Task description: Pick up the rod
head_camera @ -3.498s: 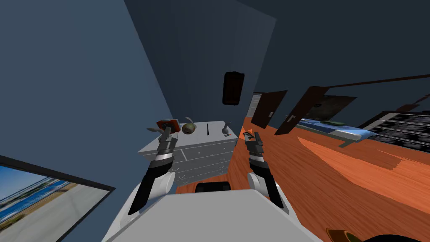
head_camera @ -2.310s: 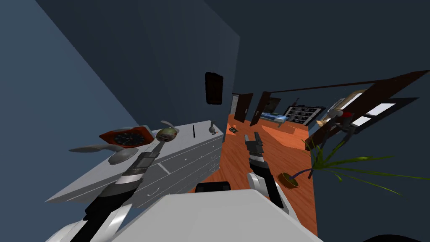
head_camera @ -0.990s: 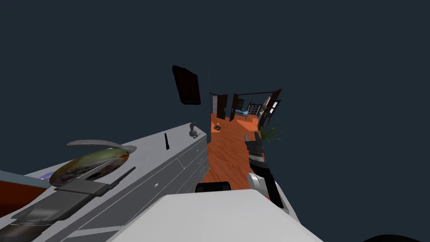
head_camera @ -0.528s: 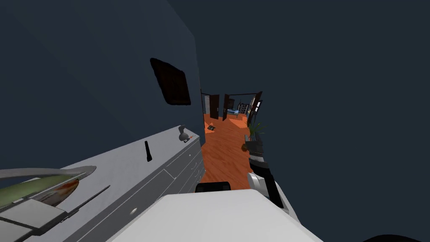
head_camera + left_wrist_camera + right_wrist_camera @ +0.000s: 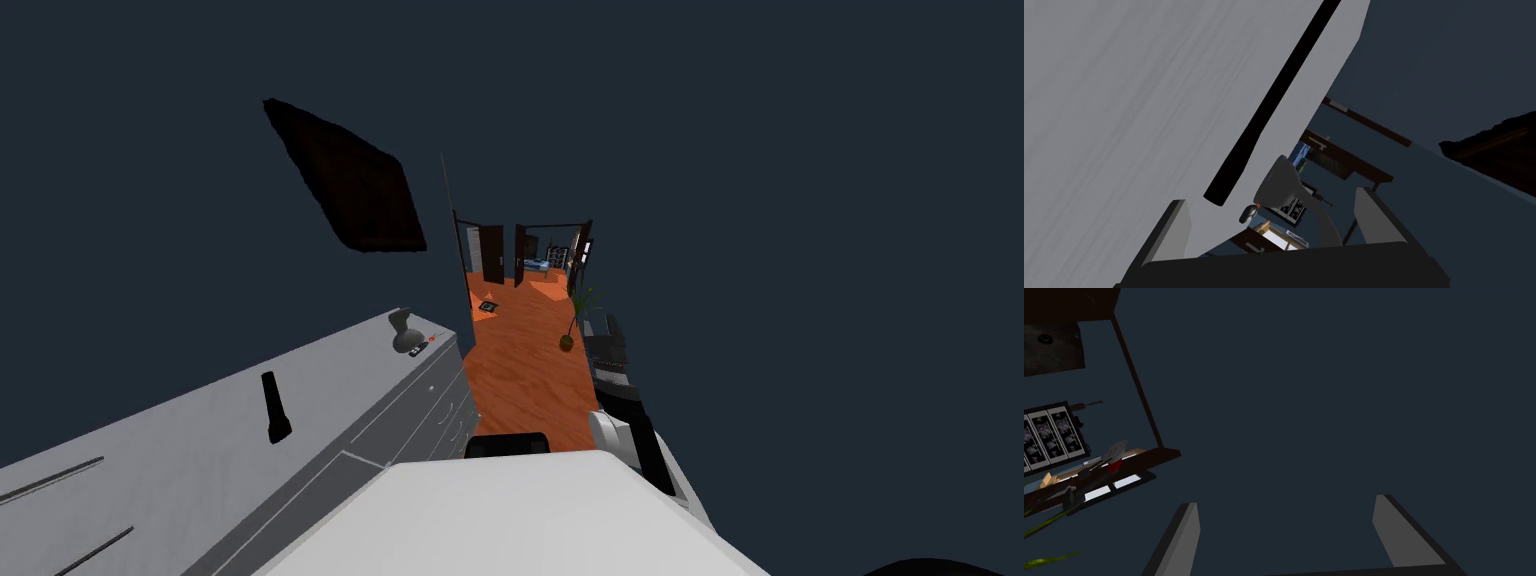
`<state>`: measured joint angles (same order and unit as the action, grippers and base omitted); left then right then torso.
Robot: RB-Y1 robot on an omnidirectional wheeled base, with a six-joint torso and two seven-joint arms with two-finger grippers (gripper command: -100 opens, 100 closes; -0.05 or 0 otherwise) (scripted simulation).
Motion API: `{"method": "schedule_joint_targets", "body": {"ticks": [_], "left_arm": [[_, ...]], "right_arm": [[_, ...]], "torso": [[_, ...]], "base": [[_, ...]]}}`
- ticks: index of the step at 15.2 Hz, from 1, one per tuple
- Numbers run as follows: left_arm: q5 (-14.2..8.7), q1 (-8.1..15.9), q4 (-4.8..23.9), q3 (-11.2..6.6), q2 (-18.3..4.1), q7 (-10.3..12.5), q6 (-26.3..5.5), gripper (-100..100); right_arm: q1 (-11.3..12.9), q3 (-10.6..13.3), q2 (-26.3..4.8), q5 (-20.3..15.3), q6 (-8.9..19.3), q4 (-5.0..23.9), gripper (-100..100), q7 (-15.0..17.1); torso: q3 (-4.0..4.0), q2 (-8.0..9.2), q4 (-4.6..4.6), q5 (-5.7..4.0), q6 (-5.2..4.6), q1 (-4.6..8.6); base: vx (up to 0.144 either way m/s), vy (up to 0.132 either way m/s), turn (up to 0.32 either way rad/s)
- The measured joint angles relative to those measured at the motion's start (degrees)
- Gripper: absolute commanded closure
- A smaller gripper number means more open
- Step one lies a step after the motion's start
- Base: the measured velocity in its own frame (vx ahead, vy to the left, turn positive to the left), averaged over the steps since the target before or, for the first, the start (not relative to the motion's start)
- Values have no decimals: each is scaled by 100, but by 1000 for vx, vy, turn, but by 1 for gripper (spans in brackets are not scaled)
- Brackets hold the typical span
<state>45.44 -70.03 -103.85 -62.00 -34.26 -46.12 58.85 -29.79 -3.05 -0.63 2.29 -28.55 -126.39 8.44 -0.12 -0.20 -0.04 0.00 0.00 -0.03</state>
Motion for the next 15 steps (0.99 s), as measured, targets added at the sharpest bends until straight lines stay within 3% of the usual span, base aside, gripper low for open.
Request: {"method": "schedule_joint_targets", "body": {"ticks": [8, 15], "left_arm": [[925, -740, 581, -712, -337, -697, 812, -100], [1814, -1297, 1096, -968, -543, -1290, 1536, -100]], "right_arm": [[1, 0, 0, 0, 0, 0, 0, 0], [1, 0, 0, 0, 0, 0, 0, 0]], "torso": [[-4, -7, -2, 0, -6, -1], [-5, -7, -2, 0, -6, -3]], "base": [[49, 15, -366], [49, 29, -305]]}}
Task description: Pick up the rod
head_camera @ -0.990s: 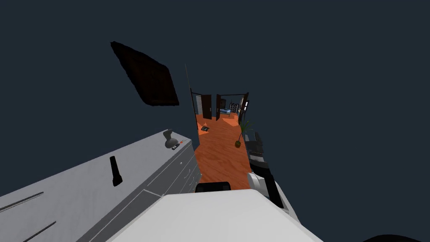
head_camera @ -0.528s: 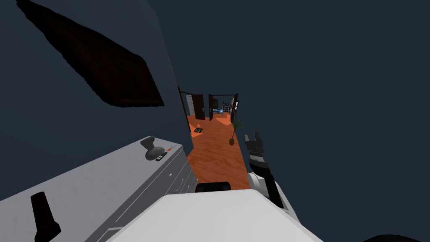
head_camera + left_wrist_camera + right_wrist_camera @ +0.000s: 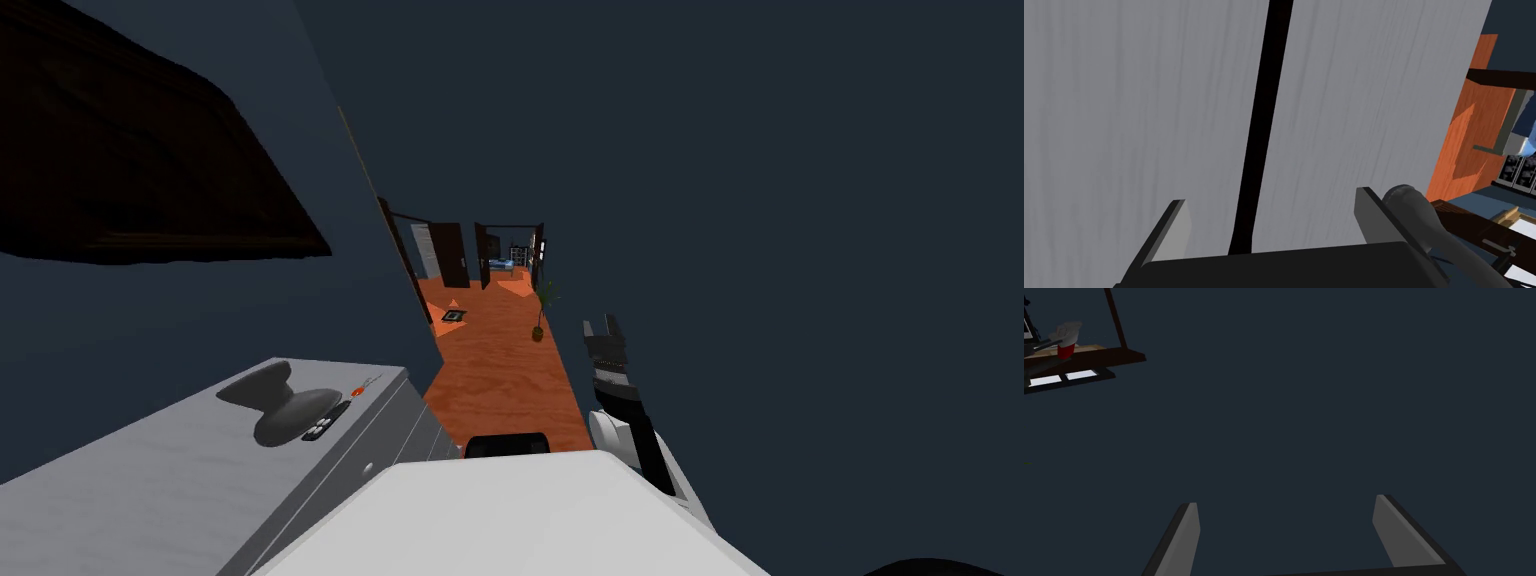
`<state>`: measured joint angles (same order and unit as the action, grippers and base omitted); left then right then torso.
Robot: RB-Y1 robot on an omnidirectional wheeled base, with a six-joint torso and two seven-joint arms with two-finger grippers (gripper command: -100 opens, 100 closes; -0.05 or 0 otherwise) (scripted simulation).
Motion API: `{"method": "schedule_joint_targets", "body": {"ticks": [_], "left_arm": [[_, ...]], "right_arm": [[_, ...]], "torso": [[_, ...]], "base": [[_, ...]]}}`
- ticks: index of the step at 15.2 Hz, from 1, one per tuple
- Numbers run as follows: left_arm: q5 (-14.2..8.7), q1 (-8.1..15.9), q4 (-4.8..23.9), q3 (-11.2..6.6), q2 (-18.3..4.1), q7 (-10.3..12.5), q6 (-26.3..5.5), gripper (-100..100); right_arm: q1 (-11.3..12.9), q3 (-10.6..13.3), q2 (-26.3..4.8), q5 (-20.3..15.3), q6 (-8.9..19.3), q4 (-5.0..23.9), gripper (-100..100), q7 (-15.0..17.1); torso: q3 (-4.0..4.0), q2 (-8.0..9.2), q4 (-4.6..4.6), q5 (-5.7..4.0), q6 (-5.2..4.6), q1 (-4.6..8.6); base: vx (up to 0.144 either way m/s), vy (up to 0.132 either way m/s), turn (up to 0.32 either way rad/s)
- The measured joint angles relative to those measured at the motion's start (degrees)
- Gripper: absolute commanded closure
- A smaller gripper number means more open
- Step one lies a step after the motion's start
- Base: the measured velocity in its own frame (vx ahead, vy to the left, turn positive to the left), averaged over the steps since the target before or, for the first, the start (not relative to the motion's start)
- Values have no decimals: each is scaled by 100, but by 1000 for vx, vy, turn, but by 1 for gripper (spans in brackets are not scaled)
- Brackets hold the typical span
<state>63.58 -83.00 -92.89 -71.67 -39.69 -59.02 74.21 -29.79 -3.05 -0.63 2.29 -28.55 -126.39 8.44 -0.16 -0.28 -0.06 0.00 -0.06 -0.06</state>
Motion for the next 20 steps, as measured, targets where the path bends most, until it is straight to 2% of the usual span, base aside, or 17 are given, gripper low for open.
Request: {"method": "schedule_joint_targets", "body": {"ticks": [5, 7, 11, 15, 17, 20], "left_arm": [[566, -321, 338, -33, -140, -340, 521, -100], [807, -430, 365, 17, -118, -442, 663, -100], [1233, -635, 659, 98, -221, -679, 1005, -100], [1590, -794, 785, 225, -248, -825, 1270, -100], [1640, -768, 812, 269, -211, -898, 1277, -100], [1710, -691, 919, 352, -132, -1125, 1233, -100]], "right_arm": [[-1, -1, 0, 0, 0, 0, 0, 0], [-1, -1, 0, 0, 0, 0, 0, 0], [0, 0, 0, 0, 0, 0, 0, 0], [-1, -1, 0, 0, 0, 0, 0, 0], [-2, -1, 0, 0, 0, 0, 0, 0], [-3, -1, 0, 0, 0, 0, 0, 0]], "torso": [[0, 0, 1, 0, 5, 1], [2, 3, 2, 0, 6, 5], [3, 4, 2, 0, 3, 5], [4, 6, 3, -1, 8, 6], [5, 5, 5, -1, 14, 11], [-4, -9, 0, -2, 12, 11]], "base": [[44, 32, -249], [34, 24, -216], [32, 29, -204], [26, 27, -132], [63, 26, 84], [78, 24, 61]]}}
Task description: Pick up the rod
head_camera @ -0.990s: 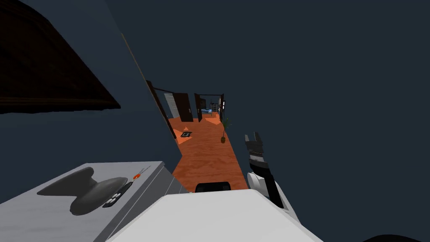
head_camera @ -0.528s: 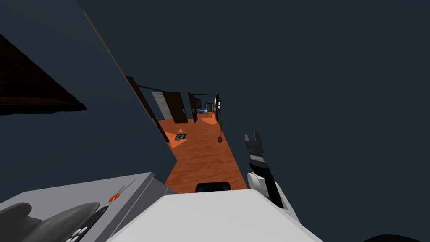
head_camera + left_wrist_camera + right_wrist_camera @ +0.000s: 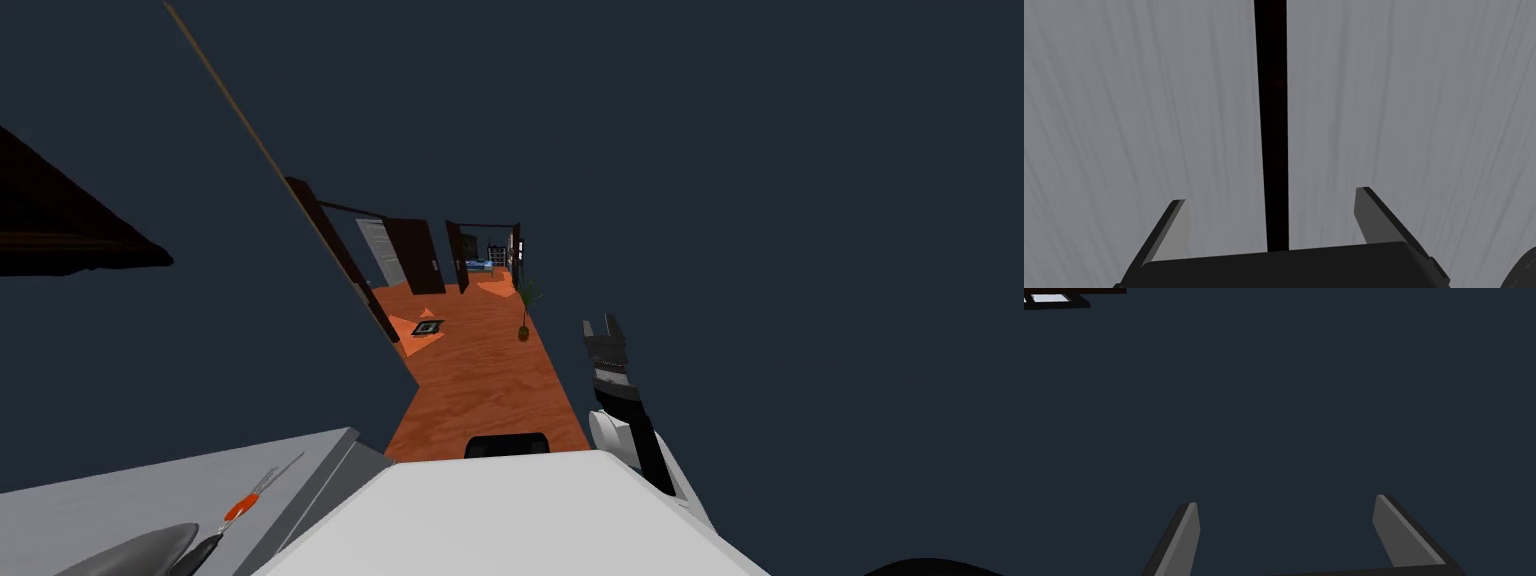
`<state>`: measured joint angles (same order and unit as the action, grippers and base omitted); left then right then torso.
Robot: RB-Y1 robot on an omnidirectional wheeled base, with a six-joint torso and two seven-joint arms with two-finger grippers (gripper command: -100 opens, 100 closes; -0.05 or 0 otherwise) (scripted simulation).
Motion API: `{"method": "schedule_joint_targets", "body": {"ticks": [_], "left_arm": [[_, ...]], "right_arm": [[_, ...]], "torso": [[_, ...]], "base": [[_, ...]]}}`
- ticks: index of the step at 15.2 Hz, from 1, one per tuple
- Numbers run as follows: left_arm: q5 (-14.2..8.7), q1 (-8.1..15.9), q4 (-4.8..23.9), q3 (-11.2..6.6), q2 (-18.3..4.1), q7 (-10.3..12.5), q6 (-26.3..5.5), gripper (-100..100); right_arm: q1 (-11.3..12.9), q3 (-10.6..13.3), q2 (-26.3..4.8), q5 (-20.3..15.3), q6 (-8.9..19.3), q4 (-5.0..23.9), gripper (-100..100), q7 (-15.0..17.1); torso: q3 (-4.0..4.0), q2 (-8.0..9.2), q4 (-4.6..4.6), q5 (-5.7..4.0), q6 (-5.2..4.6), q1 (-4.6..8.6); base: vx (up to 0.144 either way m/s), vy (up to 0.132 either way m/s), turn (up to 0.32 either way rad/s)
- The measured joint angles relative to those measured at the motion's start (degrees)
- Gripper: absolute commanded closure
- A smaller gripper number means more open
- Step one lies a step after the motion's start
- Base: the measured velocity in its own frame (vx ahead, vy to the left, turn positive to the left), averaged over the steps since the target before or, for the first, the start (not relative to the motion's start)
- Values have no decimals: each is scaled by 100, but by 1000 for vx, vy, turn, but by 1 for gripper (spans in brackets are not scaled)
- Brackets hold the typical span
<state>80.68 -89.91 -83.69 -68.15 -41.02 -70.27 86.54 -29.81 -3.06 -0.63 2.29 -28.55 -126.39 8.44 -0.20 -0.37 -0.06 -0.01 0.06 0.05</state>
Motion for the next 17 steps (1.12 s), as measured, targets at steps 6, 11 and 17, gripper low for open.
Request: {"method": "schedule_joint_targets", "body": {"ticks": [6, 11, 17], "left_arm": [[132, 126, 142, 140, 145, -385, -81, 100], [103, 99, 139, 111, 104, -342, -62, 100], [-48, -54, -70, -57, -54, 121, 25, 100]], "right_arm": [[1, 0, 0, 0, 0, 0, 0, 0], [3, 1, 1, 0, 0, 0, 0, 0], [3, 1, 1, 0, 0, 0, 0, 0]], "torso": [[4, 5, 5, 10, -6, -1], [19, 31, 11, 8, -14, 5], [39, 65, 19, 4, -9, 14]], "base": [[64, 20, 49], [-28, -12, -46], [-87, -25, -58]]}}
